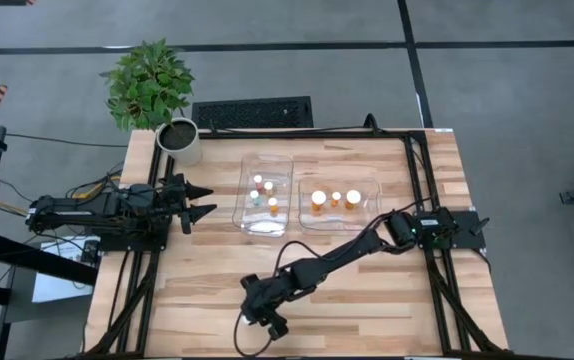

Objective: Pick and place medicine bottles into bin by pill shape (circle, oval)
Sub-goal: Put the blue pill bottle into the right transparent bin

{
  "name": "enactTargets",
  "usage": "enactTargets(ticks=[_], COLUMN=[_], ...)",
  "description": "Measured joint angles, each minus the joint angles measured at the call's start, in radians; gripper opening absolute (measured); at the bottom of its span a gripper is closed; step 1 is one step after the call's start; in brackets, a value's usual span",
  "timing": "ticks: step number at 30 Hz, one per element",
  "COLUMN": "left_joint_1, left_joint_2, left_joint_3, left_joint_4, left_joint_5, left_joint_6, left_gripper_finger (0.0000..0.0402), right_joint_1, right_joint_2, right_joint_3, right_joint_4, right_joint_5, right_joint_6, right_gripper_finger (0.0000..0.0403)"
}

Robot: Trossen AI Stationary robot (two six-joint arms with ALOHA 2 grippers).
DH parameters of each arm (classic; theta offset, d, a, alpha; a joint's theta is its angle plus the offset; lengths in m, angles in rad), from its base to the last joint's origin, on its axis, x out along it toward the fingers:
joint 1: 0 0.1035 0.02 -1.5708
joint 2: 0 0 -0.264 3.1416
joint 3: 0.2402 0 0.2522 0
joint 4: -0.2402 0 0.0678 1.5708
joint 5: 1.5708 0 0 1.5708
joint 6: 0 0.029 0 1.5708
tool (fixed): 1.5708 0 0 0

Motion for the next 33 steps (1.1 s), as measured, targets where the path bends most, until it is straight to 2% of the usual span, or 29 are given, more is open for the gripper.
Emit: enactTargets(ticks=[8, 20, 23, 25, 33], left_joint_1=[0.0, 0.0, 0.0, 0.0, 0.0], left_joint_2=[0.0, 0.0, 0.0, 0.0, 0.0], left_joint_3=[0.0, 0.0, 0.0, 0.0, 0.0], left_joint_4=[0.0, -0.02, -0.027, -0.03, -0.025], left_joint_5=[0.0, 0.0, 0.0, 0.0, -0.001], left_joint_6=[0.0, 0.005, 0.006, 0.018, 0.042], left_gripper_finger=[0.027, 0.027, 0.027, 0.027, 0.027], right_joint_1=[-0.026, -0.139, -0.182, -0.212, -0.343], right_joint_2=[-0.048, -0.365, -0.5, -0.621, -1.083], right_joint_3=[0.0, -0.018, -0.124, -0.249, -0.819], right_joint_4=[-0.07, -0.639, -0.669, -0.655, -0.393], right_joint_5=[-0.02, -0.027, -0.026, -0.014, 0.255], right_joint_6=[-0.046, -0.129, -0.117, -0.087, 0.024], right_gripper_finger=[0.0131, 0.0131, 0.0131, 0.0131, 0.0132])
